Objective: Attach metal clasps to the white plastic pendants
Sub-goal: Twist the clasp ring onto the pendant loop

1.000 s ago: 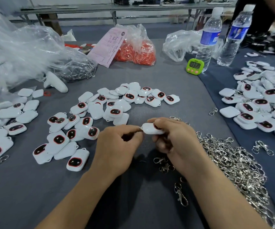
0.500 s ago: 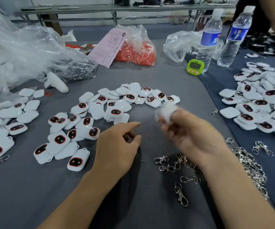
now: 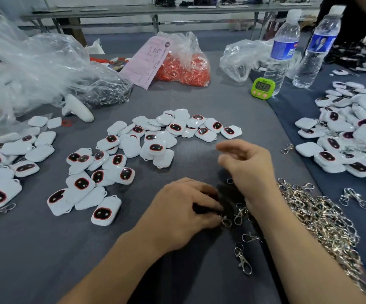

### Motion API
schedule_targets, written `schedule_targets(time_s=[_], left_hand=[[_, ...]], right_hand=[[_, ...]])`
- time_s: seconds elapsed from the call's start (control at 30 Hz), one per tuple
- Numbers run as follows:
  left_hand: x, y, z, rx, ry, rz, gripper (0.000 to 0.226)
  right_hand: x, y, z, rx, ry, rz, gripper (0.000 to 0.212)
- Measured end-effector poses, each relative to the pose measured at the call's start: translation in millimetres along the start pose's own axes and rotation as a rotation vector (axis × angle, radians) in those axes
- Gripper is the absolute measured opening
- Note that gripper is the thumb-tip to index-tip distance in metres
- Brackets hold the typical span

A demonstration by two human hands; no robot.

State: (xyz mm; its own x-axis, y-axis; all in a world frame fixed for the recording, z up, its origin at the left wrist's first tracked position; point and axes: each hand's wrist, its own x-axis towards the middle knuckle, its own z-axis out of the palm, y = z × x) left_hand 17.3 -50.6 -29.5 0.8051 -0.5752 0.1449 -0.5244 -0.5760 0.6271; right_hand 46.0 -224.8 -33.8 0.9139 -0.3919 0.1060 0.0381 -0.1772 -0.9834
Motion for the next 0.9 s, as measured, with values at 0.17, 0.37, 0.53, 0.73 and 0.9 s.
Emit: schedule_targets(time_s=[0.17, 0.37, 0.53, 0.73, 0.9], left_hand=[[-2.5, -1.3, 3.2, 0.077, 0.184, -0.096, 0.024], [-4.0, 0.6, -1.0, 0.107, 0.345, -0.21, 0.009], [-8.2, -0.3, -7.2, 0.093, 0.356, -0.166, 0.013], [-3.9, -1.7, -10.2, -0.264, 0.345, -0.129, 0.014], [-1.9, -9.2, -9.3, -0.42, 0.363, -0.201, 0.013]], right_hand=[[2.4, 10.7, 16.9, -0.551, -0.087, -0.168, 0.064], [16.1, 15.7, 35.9, -0.892, -0.147, -0.189, 0.087], [31.0, 15.3, 47.7, -0.984, -0.238, -0.219, 0.078], [25.7, 8.0, 42.7, -0.847, -0.283, -0.228, 0.059], [2.4, 3.3, 35.8, -0.702, -0.24, -0.192, 0.038]])
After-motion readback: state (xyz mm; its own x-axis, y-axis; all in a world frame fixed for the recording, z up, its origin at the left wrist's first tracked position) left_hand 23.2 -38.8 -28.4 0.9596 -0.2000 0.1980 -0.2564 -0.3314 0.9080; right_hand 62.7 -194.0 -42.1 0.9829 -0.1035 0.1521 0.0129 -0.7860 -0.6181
